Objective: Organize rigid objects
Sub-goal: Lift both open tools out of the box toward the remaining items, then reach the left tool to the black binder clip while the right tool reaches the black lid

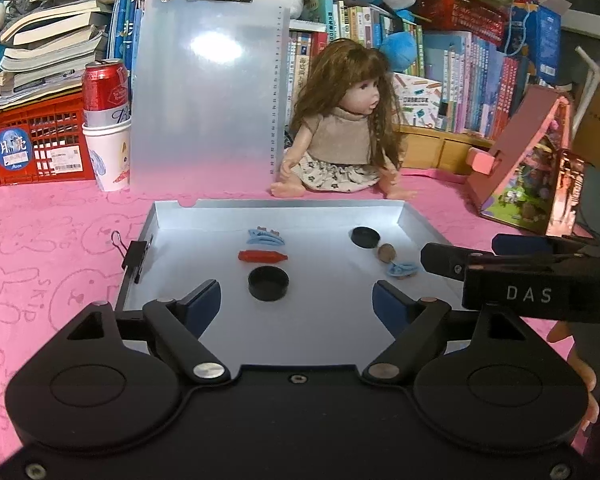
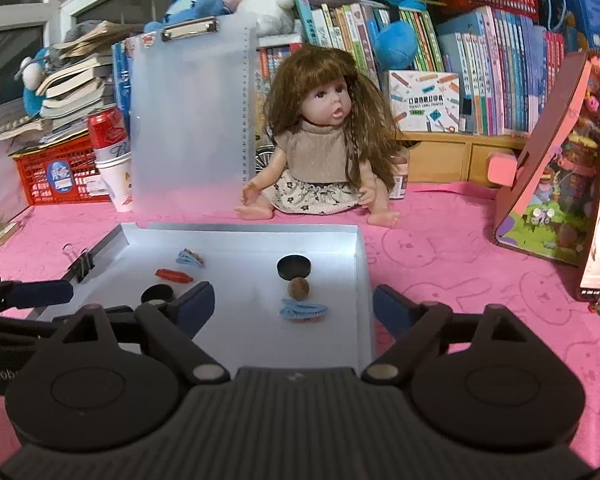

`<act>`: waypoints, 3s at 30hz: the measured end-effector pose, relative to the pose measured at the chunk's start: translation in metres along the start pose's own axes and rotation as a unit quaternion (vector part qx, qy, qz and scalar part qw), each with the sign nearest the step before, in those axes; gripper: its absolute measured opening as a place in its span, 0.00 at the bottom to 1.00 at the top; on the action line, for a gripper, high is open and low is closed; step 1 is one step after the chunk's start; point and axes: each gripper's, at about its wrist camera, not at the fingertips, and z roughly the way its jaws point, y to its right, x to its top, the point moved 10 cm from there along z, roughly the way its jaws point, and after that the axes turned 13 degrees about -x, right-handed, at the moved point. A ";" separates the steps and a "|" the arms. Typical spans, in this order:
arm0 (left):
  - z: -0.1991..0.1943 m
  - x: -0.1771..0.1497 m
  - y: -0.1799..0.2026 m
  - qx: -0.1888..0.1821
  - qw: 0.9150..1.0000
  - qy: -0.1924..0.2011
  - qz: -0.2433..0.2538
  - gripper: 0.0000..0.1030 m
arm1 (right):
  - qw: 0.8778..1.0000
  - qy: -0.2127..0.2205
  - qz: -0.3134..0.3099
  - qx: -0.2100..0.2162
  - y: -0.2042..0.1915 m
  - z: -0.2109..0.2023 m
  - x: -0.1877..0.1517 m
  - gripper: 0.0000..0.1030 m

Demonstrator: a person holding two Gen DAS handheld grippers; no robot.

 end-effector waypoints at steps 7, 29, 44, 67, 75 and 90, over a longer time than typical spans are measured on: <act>-0.015 -0.008 0.007 -0.005 1.000 -0.005 0.007 0.80 | 1.000 0.005 -0.001 0.005 0.002 -0.020 -0.005 0.92; -0.060 -0.043 0.015 -0.027 1.000 -0.011 0.010 0.80 | 1.000 0.013 -0.024 0.013 0.006 -0.059 -0.036 0.93; -0.076 -0.077 0.024 -0.035 0.999 -0.033 0.024 0.81 | 0.999 -0.008 -0.044 0.011 0.010 -0.075 -0.073 0.93; -0.095 -0.120 0.032 -0.067 0.994 -0.081 0.030 0.52 | 0.998 -0.018 -0.059 0.028 0.008 -0.082 -0.101 0.65; -0.095 -0.123 0.034 -0.063 0.994 -0.083 0.045 0.46 | 0.998 -0.018 -0.058 0.027 0.007 -0.080 -0.100 0.64; -0.095 -0.113 0.006 -0.019 0.997 -0.071 0.031 0.41 | 0.998 -0.019 -0.052 0.029 0.006 -0.077 -0.098 0.64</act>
